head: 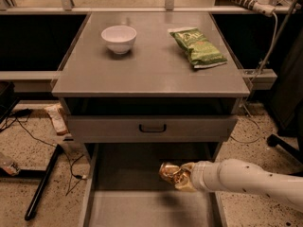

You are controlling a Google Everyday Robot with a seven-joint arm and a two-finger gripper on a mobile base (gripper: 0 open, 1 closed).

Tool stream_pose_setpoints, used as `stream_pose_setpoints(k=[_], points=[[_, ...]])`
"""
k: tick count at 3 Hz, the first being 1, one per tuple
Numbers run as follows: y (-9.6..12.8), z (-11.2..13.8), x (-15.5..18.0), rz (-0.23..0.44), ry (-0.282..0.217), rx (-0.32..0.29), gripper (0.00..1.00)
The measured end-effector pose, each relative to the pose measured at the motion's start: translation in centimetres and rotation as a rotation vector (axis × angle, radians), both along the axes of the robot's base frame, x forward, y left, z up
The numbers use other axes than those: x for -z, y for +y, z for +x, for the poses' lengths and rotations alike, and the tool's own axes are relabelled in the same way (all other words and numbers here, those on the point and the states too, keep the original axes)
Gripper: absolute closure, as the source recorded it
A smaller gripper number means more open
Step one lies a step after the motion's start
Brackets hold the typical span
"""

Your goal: Place orange can into middle drawer

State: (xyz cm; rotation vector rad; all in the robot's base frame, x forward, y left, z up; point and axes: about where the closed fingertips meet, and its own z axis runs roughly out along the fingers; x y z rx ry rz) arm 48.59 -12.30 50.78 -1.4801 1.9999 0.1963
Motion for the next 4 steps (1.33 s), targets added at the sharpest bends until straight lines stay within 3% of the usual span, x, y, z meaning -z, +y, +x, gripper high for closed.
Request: stream_pose_setpoints(k=[2, 4], points=[[1.5, 2.2, 5.6, 0.002, -0.038, -0.039, 1.00], [2.8, 3.3, 9.3, 0.103, -0.005, -0.092, 1.00]])
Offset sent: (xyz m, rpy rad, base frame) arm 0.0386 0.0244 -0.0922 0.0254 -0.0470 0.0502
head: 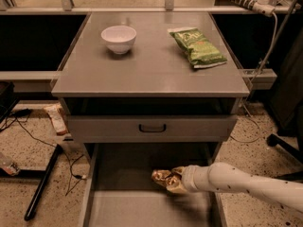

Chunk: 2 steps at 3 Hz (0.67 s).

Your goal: Place orange can into middle drawer

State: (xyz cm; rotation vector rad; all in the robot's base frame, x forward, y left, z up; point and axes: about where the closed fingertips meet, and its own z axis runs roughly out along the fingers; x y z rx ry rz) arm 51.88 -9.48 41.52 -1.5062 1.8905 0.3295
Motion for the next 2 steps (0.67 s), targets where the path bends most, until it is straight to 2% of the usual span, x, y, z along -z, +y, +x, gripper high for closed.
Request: stream_pose_setpoints(k=[1, 2], points=[[0.3, -0.4, 2.4, 0.061, 0.060, -0.053, 1.00], [0.5, -0.9, 3.9, 0.090, 0.097, -0.086, 1.00]])
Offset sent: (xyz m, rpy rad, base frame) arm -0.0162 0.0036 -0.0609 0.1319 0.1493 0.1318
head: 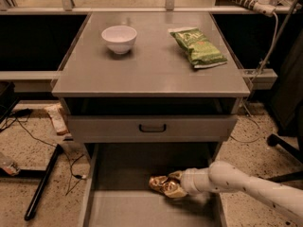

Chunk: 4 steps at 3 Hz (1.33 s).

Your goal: Place orange can into middle drawer

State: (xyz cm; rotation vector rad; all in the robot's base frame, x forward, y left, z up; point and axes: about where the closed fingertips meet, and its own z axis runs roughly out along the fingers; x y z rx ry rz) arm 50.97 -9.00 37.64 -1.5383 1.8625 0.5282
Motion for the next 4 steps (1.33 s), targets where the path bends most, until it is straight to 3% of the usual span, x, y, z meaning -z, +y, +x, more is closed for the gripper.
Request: stream_pose_setpoints(k=[1, 4], points=[[0.00, 0.00, -0.25, 0.000, 0.000, 0.000, 1.00], [0.01, -0.01, -0.24, 0.000, 0.000, 0.000, 0.34]])
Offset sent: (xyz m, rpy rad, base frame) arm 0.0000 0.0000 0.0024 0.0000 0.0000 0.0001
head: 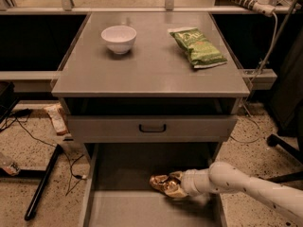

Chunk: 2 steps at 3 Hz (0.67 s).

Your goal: Place orange can into middle drawer

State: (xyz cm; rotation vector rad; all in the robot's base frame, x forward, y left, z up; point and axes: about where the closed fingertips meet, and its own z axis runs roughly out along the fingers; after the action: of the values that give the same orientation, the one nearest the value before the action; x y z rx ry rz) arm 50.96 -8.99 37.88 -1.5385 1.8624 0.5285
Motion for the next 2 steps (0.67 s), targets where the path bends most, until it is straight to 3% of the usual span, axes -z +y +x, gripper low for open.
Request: stream_pose_setpoints(k=[1, 2], points=[[0.00, 0.00, 0.00, 0.000, 0.000, 0.000, 0.11], [0.01, 0.00, 0.00, 0.000, 0.000, 0.000, 0.00]])
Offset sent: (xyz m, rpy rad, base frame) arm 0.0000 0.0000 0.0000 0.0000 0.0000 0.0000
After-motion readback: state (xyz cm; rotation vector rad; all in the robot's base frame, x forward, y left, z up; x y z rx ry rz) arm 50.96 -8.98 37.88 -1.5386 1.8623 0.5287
